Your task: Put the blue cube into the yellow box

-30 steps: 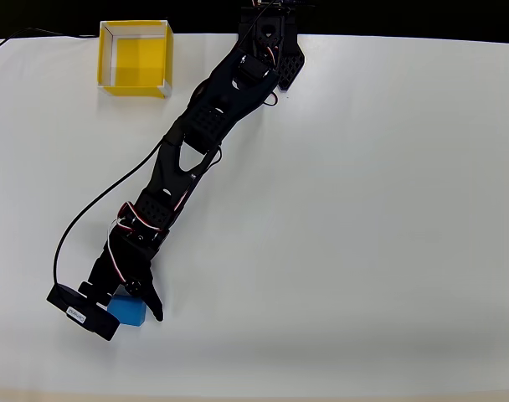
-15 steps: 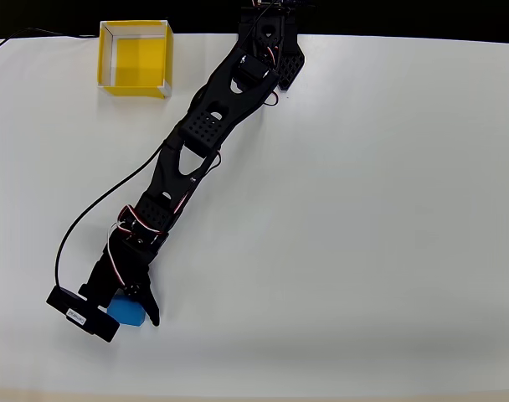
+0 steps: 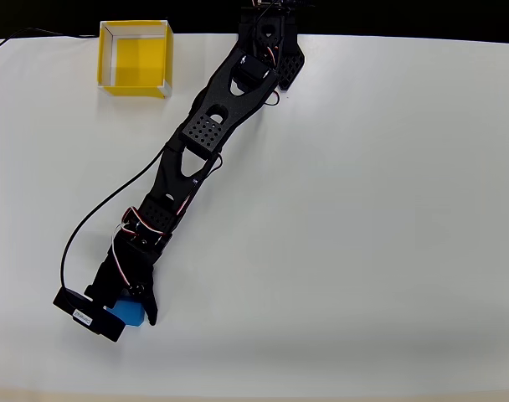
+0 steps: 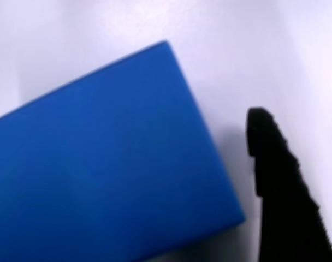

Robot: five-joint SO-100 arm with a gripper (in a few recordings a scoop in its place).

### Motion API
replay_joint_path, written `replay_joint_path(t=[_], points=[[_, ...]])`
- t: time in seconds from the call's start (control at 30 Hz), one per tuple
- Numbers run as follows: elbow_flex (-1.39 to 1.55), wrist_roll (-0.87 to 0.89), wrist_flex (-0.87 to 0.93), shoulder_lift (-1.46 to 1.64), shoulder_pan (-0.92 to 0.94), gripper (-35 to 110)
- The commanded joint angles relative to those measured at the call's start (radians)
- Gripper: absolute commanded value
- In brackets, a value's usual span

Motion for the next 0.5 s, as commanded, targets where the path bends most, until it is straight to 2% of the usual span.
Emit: replay_joint_path(t=[0.0, 0.47], points=[[-0.132, -0.021, -0.026, 0.071, -0.006, 49], [-0.133, -0.051, -0.008, 0.071, -0.008, 42]])
